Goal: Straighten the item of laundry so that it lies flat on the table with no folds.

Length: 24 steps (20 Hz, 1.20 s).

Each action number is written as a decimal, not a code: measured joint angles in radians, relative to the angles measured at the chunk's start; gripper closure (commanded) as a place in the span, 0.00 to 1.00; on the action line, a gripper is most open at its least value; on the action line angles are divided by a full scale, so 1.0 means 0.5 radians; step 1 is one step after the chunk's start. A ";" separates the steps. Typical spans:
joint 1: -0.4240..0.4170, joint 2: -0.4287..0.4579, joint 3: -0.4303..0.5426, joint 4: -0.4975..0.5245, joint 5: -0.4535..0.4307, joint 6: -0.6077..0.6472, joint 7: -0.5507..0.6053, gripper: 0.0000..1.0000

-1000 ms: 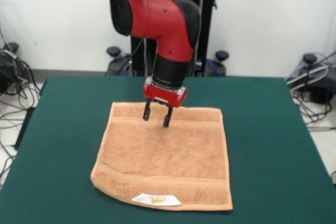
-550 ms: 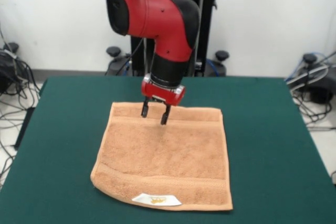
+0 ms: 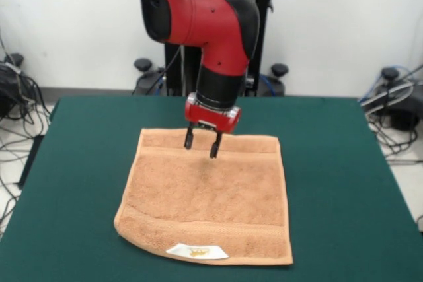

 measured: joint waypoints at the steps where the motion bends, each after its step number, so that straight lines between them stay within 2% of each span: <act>1: 0.034 0.000 0.000 0.004 0.000 0.000 0.000 0.00; 11: 0.206 0.051 0.000 0.044 0.000 -0.001 0.000 0.00; 17: 0.271 0.191 -0.028 0.040 0.002 -0.073 0.000 0.00; 24: 0.302 0.313 -0.125 0.043 -0.001 -0.379 0.000 0.00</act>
